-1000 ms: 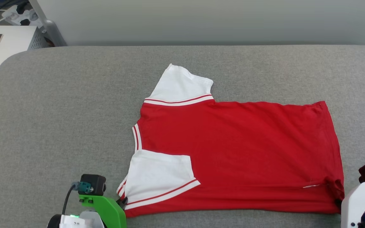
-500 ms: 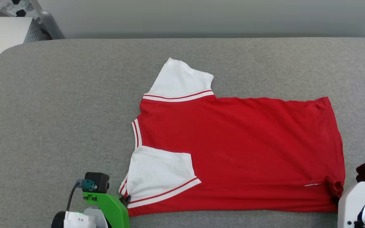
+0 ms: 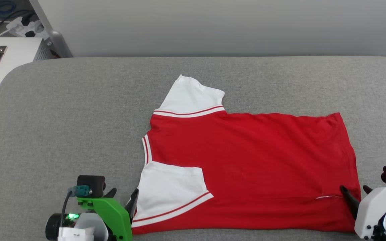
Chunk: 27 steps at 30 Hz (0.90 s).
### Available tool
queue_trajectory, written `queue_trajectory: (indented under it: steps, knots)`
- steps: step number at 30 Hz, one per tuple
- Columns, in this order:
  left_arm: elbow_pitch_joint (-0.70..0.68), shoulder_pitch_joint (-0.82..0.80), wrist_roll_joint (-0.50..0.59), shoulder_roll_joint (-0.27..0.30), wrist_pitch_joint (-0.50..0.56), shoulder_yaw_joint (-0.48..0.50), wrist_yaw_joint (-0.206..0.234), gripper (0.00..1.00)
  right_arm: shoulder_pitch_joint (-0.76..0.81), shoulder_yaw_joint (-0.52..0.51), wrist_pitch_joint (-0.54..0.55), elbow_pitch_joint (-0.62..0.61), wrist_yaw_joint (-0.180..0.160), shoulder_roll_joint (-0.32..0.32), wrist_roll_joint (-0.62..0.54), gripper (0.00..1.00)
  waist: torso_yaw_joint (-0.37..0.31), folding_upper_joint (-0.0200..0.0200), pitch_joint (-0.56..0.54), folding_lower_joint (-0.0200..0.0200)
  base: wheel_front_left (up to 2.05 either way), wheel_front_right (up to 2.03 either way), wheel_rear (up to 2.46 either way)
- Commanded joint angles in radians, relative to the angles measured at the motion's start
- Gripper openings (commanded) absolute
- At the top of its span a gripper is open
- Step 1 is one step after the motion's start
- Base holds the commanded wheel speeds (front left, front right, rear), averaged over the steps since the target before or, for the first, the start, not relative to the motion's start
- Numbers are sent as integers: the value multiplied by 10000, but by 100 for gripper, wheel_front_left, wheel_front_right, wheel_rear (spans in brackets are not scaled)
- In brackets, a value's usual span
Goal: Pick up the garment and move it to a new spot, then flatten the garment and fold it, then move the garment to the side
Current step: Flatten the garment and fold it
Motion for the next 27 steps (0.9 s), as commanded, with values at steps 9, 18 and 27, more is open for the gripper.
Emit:
queue_trajectory:
  steps: [9,18,27]
  knots:
    - [-524,-124,1087,-165,-2952,414,-339,100,124,-233,-3070,-1375,-13,519,368,100,-120,0,-228,0,0,0,0]
    - [-1001,262,2940,-1368,-3790,2002,-1188,100,496,65,-6025,-1248,-13,1095,192,100,-166,0,-68,0,0,0,0]
    - [-985,1131,4943,-2812,-3794,3711,-2717,100,195,412,-7613,-585,-13,1410,-202,100,-496,0,209,0,0,0,0]
